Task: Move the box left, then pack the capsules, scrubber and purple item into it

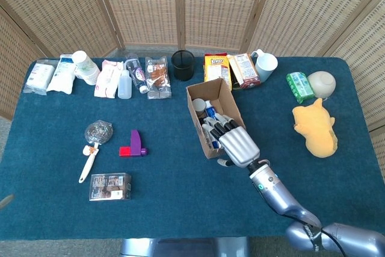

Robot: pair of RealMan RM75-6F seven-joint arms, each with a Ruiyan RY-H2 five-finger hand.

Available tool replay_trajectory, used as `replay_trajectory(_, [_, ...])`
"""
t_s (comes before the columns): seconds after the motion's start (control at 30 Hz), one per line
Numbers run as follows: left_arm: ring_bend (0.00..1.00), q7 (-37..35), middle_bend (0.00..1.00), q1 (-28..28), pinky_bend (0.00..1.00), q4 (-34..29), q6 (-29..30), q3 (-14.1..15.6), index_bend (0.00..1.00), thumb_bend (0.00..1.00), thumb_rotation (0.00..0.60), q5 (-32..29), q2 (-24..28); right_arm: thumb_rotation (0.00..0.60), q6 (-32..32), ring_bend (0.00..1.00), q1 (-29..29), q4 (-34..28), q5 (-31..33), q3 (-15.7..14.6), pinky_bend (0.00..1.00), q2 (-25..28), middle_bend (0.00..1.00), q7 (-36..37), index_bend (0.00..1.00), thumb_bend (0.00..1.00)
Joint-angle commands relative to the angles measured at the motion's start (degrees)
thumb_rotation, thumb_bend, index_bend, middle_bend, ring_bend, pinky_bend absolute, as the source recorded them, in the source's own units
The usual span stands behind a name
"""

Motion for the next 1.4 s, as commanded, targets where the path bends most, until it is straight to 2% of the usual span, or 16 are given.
replay_trajectory(0.03, [0.00,-0.42,0.00,0.03,0.00,0.15,0.02,-0.08,0.00,0.01,0.600,-0.20,0.07,0.600,0.36,0.00,0.04,0.68,0.36,-0.69,0.22,-0.79,0.11,-0.11,0.17,0.03])
replay_trajectory(0.2, [0.00,-0.78,0.00,0.06,0.00,0.27,0.08,0.01,0.00,0.01,0.600,0.12,0.12,0.600,1.16,0.05,-0.13,3.12,0.10,-2.03,0.25,-2.21,0.15,0.95,0.20,0.04])
replay_trajectory(0.37, [0.00,-0.83,0.00,0.11,0.00,0.27,0.14,0.00,0.00,0.01,0.600,0.09,0.09,0.600,2.02,0.15,-0.17,5.86,-0.53,-2.61,0.39,-3.22,0.25,2.97,0.27,0.06])
replay_trajectory(0.53, [0.00,-0.69,0.00,-0.06,0.00,0.16,-0.28,0.03,0.00,0.01,0.600,0.09,0.07,0.600,4.91,0.36,-0.42,10.08,-3.83,-3.50,0.59,-4.93,0.42,5.95,0.47,0.19])
replay_trajectory(0.73, [0.00,-0.53,0.00,-0.11,0.00,0.17,-0.48,-0.04,0.00,0.01,0.600,-0.13,-0.02,0.600,8.82,0.51,-0.84,16.48,-8.00,-4.88,0.73,-7.54,0.57,9.90,0.67,0.37])
replay_trajectory(0.93, [0.00,-0.12,0.00,-0.22,0.00,0.17,-0.84,0.01,0.00,0.01,0.600,-0.14,-0.15,0.600,9.19,0.58,-0.98,20.18,-9.20,-6.21,0.79,-8.31,0.62,11.49,0.71,0.46])
replay_trajectory(1.1, [0.00,0.12,0.00,-0.34,0.00,0.14,-1.16,-0.07,0.00,0.01,0.600,-0.38,-0.25,0.600,10.58,0.59,-0.99,20.32,-11.74,-7.41,0.81,-7.64,0.63,12.42,0.72,0.49])
replay_trajectory(1.4, [0.00,0.90,0.00,-0.54,0.00,-0.17,-1.81,0.08,0.00,0.01,0.600,-0.36,-0.44,0.600,13.33,0.59,2.19,18.98,-22.98,-10.74,0.81,-2.86,0.63,13.13,0.72,0.49])
